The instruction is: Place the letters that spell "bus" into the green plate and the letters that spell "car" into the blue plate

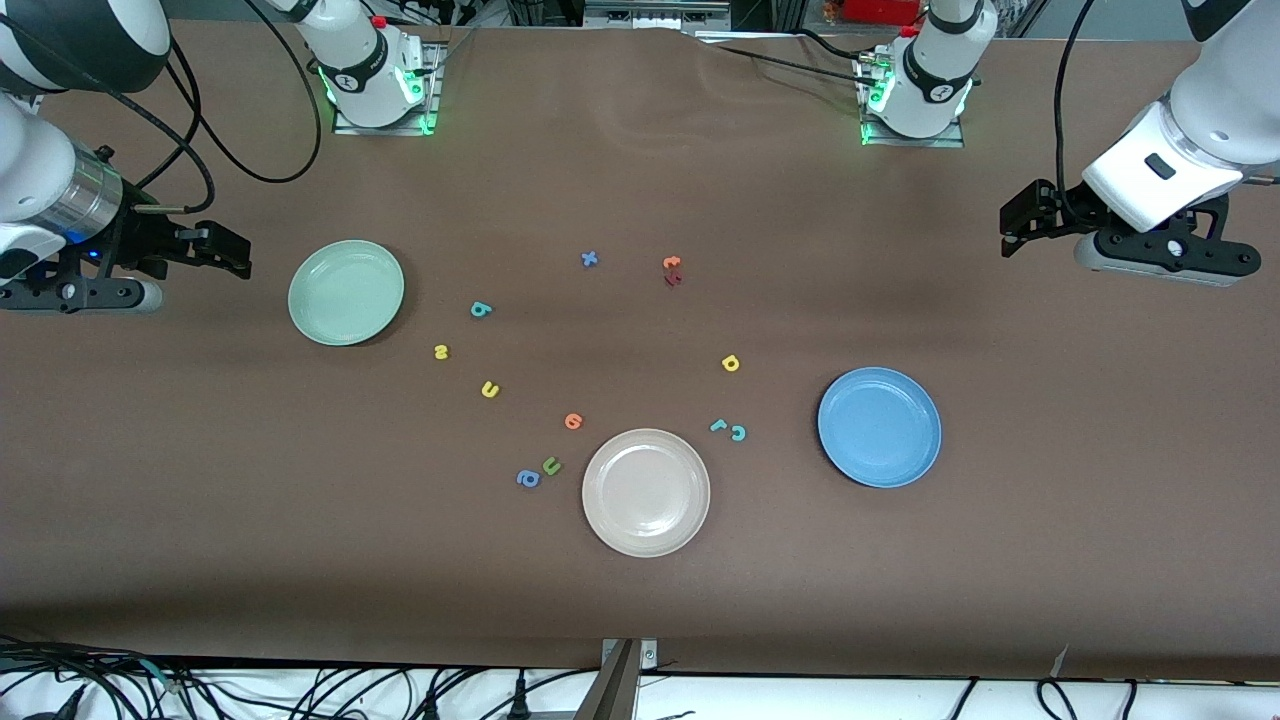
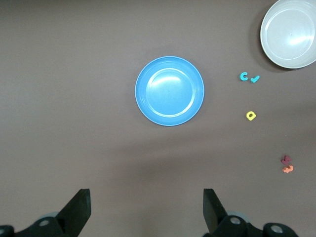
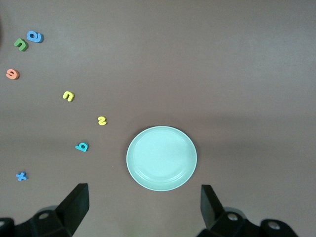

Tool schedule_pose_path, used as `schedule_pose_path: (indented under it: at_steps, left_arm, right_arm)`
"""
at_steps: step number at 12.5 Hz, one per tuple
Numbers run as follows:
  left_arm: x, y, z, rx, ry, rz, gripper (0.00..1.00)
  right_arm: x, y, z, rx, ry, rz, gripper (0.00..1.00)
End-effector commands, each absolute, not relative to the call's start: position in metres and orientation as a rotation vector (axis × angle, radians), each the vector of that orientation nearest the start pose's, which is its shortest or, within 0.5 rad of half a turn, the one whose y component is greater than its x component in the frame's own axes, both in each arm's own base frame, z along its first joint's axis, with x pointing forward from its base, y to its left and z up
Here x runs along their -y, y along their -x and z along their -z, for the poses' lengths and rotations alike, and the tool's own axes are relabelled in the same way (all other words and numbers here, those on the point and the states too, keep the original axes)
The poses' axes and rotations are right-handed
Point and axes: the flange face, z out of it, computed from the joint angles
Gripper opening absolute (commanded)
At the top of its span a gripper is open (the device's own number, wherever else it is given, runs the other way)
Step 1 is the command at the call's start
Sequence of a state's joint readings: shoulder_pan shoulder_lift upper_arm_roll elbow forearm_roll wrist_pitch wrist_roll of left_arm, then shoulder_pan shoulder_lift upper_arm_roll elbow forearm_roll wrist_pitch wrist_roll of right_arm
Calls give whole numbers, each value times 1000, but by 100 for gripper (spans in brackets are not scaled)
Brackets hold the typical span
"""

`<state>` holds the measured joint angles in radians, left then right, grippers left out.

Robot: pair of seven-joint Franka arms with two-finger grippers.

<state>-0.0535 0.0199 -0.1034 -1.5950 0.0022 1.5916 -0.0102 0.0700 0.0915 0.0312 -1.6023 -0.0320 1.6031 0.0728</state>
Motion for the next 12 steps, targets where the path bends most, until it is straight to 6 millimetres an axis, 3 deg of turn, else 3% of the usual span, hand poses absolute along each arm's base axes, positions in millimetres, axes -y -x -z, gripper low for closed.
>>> schedule_pose_path:
  at_steps: [1, 4, 12]
  left_arm:
    - [87, -557, -609, -234, 3133, -29, 100]
    - [79, -557, -609, -236, 3132, -36, 100]
    - [81, -557, -609, -236, 3132, -38, 100]
  right_arm:
    - [-56, -571, -570, 55, 3156, -119, 100]
    - [-58, -571, -570, 50, 3157, -117, 100]
    - [-54, -563, -580, 43, 3163, -130, 100]
